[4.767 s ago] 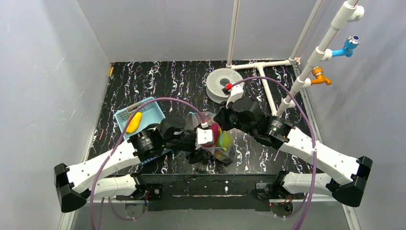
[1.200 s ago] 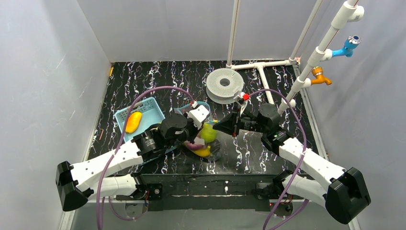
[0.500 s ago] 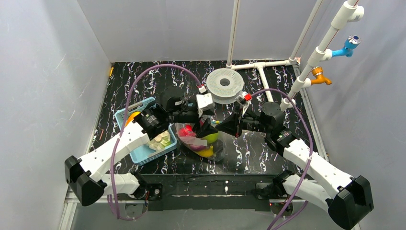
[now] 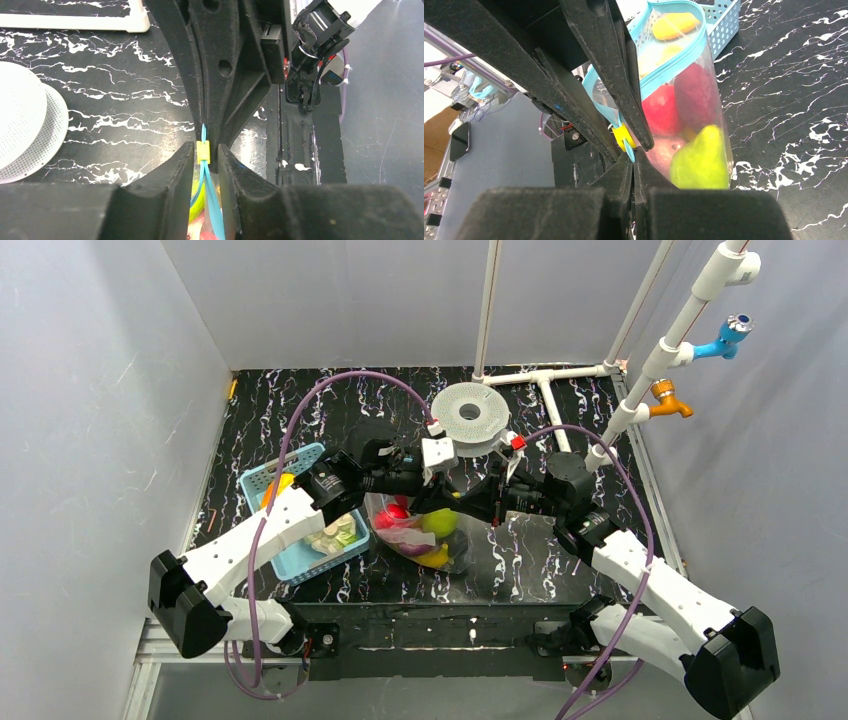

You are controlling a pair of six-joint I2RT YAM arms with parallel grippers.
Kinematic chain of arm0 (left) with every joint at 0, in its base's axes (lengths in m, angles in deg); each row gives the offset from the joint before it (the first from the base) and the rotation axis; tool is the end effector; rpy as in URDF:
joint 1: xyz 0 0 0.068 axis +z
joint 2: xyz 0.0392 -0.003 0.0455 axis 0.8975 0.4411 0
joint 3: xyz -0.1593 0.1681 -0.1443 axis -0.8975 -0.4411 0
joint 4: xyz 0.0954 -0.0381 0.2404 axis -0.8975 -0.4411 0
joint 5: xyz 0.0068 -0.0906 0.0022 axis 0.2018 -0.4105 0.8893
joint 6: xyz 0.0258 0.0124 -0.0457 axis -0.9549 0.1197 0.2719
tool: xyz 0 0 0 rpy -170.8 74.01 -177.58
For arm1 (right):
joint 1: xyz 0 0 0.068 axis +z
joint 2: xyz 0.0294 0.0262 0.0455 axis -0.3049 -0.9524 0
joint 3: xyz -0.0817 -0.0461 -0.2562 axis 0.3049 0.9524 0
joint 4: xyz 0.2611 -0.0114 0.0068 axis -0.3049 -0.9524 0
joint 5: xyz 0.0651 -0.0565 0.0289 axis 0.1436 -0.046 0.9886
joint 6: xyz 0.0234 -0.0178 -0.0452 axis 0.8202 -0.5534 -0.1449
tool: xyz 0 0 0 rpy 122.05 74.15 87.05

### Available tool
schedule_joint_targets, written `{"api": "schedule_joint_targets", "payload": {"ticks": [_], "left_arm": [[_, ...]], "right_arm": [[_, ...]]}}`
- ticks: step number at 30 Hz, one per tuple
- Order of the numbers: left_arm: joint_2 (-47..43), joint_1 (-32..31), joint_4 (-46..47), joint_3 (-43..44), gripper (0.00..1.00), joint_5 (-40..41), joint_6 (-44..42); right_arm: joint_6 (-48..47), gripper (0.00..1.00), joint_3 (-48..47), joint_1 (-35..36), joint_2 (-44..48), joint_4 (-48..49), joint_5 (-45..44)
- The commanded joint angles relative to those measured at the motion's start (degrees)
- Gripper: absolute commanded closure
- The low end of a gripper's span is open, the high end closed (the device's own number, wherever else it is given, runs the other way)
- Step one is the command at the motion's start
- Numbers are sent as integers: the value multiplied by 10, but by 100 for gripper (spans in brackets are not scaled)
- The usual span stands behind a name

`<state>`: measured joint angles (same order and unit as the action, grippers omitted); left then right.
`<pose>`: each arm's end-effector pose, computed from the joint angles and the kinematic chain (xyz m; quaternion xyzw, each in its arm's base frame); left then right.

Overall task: Place the food in the zip-top bag and seal the zipper
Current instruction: Zip the zipper food storage bag at the center of the board.

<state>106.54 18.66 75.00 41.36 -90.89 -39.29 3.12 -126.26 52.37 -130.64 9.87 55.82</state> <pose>0.1909 -0.2226 0.3677 0.5428 0.5694 -0.3985 0.4716 0.1683 0.1438 0.3107 -0.3238 0.6454 0.5121 0.4651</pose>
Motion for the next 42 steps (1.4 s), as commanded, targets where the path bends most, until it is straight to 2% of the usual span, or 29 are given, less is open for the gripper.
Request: {"api": "schedule_joint_targets", "payload": {"ticks": [1,6,12,17,23,28,33,42], "left_arm": [[-12,1,-19,17,81,-26,-8],[-21,0,-9,4,100,-17,-2],[-30,1,-8,2,100,23,-3],[-38,1,-27,-5,100,86,-9],[-59,1,-39,-27,100,142,-19],[-80,3,-52,-43,100,180,-26],[-101,4,-69,-57,100,194,-26],[-137,4,-106,-78,100,213,-32]], "right_arm": [[-3,99,-7,-1,2,19,4],[-5,99,-13,-1,0,3,-10],[14,99,-4,-1,7,4,-51],[34,99,15,-1,40,-4,-118],[56,99,17,-1,74,-51,-224],[71,99,24,-1,115,-89,-347],[78,99,28,-1,145,-129,-454],[102,99,22,0,170,-207,-554]]}}
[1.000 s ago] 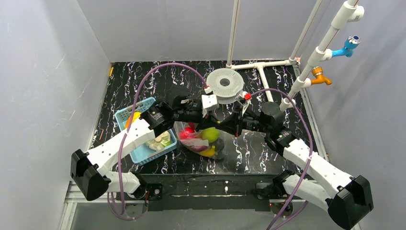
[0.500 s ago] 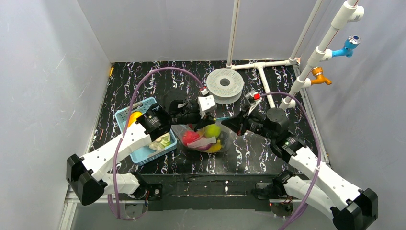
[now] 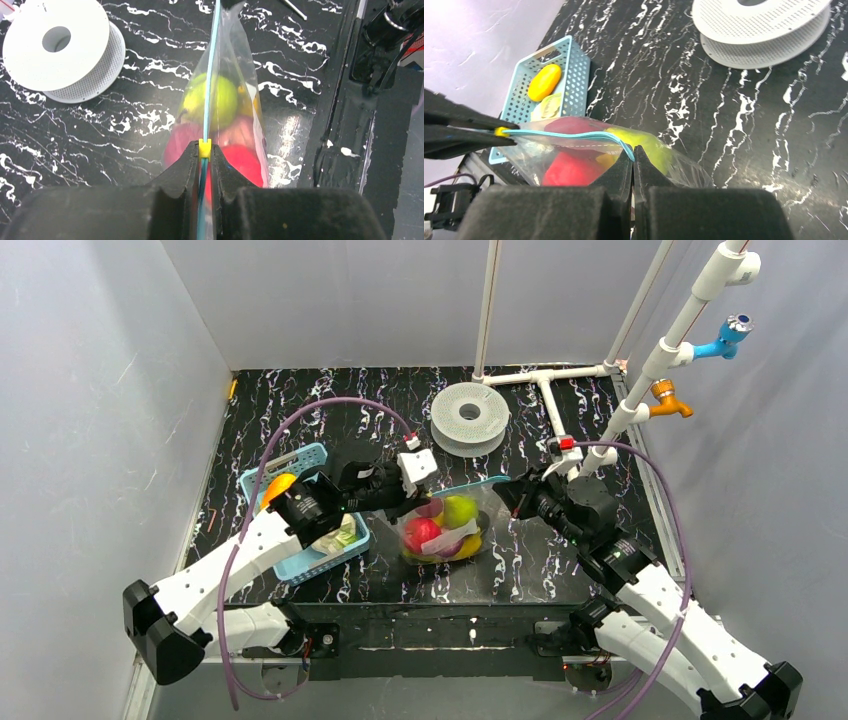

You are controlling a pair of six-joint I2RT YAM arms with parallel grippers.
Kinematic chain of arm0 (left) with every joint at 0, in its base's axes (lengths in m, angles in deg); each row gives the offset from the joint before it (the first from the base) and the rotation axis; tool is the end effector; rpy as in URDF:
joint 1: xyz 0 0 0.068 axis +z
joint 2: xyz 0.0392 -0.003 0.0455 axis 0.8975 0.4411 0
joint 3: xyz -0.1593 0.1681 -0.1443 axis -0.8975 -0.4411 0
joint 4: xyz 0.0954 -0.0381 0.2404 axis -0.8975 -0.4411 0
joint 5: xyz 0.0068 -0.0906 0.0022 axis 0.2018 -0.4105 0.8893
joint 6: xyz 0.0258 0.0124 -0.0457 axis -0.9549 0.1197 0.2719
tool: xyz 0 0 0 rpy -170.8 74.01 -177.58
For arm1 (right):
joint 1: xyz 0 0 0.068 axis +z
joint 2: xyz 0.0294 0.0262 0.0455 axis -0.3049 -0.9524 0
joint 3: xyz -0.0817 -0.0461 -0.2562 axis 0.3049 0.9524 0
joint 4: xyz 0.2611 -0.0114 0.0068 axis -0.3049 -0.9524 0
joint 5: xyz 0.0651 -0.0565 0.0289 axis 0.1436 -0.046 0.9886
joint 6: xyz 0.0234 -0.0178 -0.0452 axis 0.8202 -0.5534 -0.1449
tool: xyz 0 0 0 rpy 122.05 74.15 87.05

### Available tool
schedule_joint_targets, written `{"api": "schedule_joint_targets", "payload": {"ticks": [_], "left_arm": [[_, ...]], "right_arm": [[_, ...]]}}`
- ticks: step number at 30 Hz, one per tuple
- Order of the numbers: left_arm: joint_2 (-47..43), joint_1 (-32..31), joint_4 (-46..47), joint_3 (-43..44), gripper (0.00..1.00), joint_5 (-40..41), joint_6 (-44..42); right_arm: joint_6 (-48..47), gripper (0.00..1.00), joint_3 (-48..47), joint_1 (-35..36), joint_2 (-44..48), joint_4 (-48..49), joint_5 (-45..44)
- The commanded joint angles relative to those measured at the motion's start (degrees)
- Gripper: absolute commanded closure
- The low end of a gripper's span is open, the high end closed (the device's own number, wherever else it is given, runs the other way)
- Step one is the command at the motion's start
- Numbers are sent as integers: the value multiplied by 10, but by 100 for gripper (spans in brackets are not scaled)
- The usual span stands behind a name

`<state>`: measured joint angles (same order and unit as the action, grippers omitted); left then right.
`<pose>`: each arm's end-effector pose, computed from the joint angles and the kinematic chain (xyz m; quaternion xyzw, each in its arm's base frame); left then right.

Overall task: Place the food in the zip-top bag and seal the zipper
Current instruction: Zip the zipper food storage bag at the center of the board.

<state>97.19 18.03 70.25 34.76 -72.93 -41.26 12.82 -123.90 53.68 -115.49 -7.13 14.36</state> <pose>0.1689 -0.1905 0.3589 0.4976 0.6396 -0.2786 0.5155 0.1410 0.1007 0.3108 -0.0370 0.7503 0.3436 0.5636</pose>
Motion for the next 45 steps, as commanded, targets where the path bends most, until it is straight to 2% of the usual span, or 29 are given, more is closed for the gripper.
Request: {"api": "schedule_joint_targets", "payload": {"ticks": [1,11,18,27,34,36,38,41,43,44,45], "left_arm": [[-48,11,-62,-17,100,36,-12],[-90,11,-101,-36,100,28,10],[-102,10,-142,-18,100,-8,32],[-94,11,-207,43,100,-123,75],[-95,11,-211,70,100,-162,118],[-88,11,-205,67,100,-147,140],[-75,10,-202,60,100,-87,168],[-45,16,-199,45,87,13,229],[-11,26,-205,48,87,25,251],[3,30,-210,53,83,36,262],[15,32,-215,60,74,57,275]], "right_arm": [[8,99,-3,-14,23,-44,-151],[41,99,-21,-14,48,-126,-272],[49,99,-29,-14,69,-156,-293],[24,99,-56,-13,96,-203,-270],[0,99,-87,-14,105,-226,-195],[17,99,-97,-14,85,-239,-187],[44,99,-128,-13,40,-289,-202],[71,99,-167,-16,-49,-349,-235],[81,99,-192,-21,-101,-380,-248],[80,99,-202,-27,-125,-387,-244],[81,99,-212,-33,-144,-396,-239]]}}
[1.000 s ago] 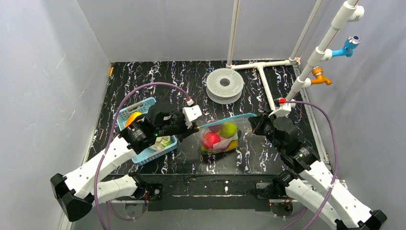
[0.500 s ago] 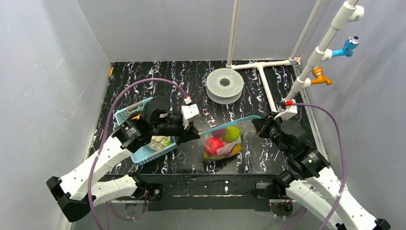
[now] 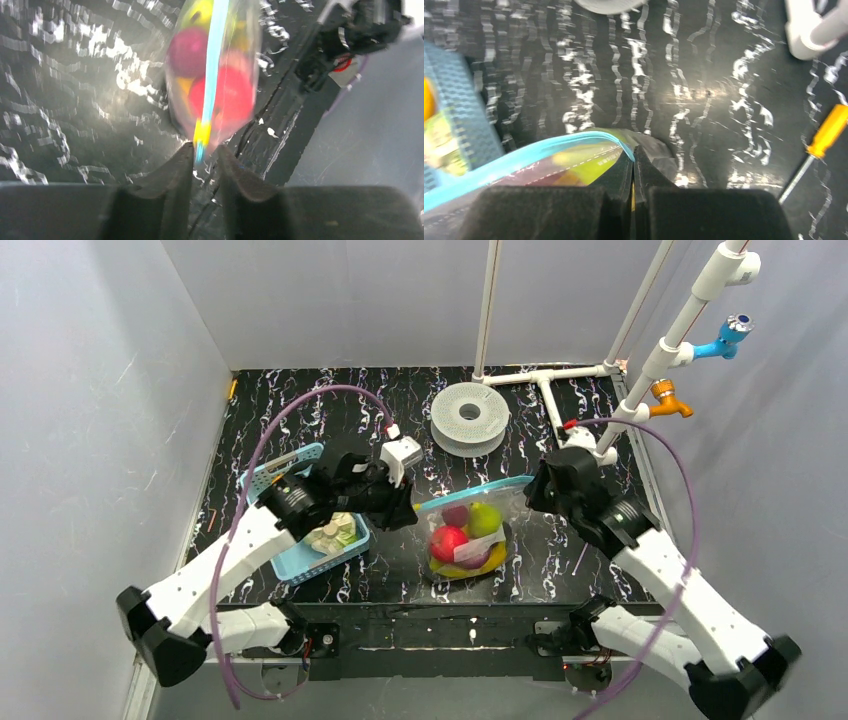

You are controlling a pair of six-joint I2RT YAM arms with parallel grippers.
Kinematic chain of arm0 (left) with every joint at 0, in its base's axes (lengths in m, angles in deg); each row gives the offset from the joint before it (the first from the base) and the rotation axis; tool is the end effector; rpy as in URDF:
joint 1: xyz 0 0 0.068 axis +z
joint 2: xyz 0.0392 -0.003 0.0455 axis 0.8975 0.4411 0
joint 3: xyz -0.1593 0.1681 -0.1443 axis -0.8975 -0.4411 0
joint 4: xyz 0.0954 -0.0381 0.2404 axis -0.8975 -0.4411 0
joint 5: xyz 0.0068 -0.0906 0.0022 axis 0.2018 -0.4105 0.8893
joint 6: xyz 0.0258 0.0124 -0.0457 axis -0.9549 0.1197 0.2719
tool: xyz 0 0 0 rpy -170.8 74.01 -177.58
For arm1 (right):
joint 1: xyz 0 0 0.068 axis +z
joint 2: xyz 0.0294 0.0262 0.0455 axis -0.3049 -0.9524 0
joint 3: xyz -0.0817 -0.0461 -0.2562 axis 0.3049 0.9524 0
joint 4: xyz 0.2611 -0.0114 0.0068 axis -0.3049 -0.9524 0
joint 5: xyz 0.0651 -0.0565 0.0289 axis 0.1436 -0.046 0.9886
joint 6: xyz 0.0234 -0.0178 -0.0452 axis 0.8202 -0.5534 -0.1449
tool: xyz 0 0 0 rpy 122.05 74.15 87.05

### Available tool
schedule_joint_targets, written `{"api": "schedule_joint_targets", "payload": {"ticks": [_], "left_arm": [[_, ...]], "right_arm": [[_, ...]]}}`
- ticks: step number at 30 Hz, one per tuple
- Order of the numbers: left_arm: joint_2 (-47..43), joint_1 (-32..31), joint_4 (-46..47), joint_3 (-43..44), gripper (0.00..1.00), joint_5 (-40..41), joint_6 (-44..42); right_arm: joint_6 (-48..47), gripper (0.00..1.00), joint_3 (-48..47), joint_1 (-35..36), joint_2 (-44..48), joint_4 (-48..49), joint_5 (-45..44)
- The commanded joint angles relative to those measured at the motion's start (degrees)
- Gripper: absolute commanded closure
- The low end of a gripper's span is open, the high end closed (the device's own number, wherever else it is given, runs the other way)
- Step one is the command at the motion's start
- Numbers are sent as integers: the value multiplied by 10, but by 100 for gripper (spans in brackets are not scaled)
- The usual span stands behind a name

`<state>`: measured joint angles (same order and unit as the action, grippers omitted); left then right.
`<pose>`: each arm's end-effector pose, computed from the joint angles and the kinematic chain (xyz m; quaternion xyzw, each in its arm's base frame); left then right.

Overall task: Place the food in the zip-top bag and seal the zipper
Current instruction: Zip the zipper food storage bag at the center of the board, then place the zipper food storage bag at the center of the board.

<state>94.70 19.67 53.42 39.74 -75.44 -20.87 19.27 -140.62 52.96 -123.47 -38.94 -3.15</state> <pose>0.1548 -0.1688 0.3698 0.3795 0.7610 -0.3541 0.3891 0.1483 0.0902 0.3343 0.0830 0.8558 0.1638 0.4835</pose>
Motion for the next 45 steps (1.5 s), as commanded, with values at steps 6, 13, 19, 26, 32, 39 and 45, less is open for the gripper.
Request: {"api": "schedule_joint_targets", "payload": {"ticks": [6,13,19,26,32,39,45], "left_arm": [[59,25,-70,43,21,193,96],[32,29,-85,61,13,249,74],[-7,29,-83,53,12,250,68],[-48,29,-55,41,8,245,59],[-69,29,-38,48,4,264,50],[-99,29,-28,49,2,314,42],[-151,29,6,32,2,375,33]], "right_arm": [[-13,99,-88,-35,-146,-62,-40],[-44,99,-140,-44,-254,-70,-100],[-33,99,-135,-57,-313,-86,-115],[-4,99,-86,-64,-305,-74,-89],[51,99,-26,-68,-279,-75,-76],[120,99,38,-76,-231,-81,-61],[145,90,73,-81,-156,-73,-67]]}}
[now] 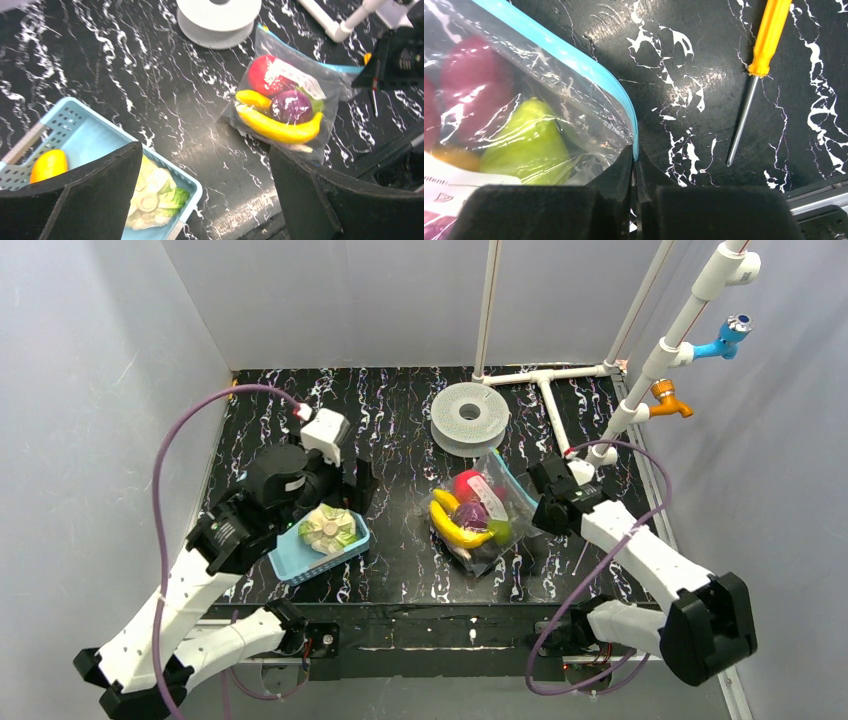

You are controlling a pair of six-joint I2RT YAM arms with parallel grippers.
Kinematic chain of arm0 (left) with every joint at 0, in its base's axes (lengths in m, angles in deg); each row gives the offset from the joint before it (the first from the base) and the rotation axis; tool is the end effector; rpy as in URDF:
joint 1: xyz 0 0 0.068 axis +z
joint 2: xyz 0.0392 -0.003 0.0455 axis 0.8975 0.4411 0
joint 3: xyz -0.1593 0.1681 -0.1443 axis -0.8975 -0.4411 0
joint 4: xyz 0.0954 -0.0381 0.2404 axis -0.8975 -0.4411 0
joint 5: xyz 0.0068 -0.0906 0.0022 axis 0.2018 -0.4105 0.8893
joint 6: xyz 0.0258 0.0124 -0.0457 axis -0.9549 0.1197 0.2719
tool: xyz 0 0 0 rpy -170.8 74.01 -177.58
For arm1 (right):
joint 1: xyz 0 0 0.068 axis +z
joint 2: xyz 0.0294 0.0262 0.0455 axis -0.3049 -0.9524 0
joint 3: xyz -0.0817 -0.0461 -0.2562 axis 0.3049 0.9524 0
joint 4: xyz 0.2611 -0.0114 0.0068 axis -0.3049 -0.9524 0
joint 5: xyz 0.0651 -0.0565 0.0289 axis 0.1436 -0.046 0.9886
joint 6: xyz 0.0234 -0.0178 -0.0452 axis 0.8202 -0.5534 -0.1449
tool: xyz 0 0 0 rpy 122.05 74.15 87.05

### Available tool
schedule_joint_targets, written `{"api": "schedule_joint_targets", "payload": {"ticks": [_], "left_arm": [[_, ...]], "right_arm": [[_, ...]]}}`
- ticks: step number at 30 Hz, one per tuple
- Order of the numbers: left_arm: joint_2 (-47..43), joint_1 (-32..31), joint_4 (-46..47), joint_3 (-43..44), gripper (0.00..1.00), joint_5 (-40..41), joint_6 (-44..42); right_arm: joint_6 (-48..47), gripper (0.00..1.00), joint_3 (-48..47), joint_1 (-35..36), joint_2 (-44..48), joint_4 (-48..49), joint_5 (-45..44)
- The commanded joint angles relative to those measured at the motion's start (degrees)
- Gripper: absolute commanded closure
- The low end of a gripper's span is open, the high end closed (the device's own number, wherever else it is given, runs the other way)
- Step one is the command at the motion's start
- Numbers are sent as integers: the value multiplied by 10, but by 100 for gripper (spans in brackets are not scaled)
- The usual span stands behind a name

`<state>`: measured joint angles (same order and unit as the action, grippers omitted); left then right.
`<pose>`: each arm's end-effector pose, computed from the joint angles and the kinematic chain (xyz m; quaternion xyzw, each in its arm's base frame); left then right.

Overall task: Place the food in the zip-top bag and seal the zipper
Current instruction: Place the zipper food storage bag at the center of the board.

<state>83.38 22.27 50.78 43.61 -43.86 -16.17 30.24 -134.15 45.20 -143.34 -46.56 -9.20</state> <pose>0.1299 -0.1071 0.4221 0.1753 0.7790 -0.1941 0.5698 0.1970 0.0851 0.2278 0.2027 0.9310 -0.0414 0.3008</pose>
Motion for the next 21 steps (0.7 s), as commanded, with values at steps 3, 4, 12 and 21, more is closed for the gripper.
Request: {"api": "schedule_joint_targets", "payload": {"ticks": [3,4,12,21], "left_arm": [[-58,3,48,-11,2,92,-21],[-66,3,53,-12,2,104,-22],[-138,3,117,-26,2,177,-50],[-177,3,165,-4,2,216,-123]], "right_arm": [[39,83,12,-5,70,-2,-14],[37,79,14,-5,81,1,-13],[-90,23,11,-5,256,83,10],[-212,2,-93,-5,319,85,8]]}}
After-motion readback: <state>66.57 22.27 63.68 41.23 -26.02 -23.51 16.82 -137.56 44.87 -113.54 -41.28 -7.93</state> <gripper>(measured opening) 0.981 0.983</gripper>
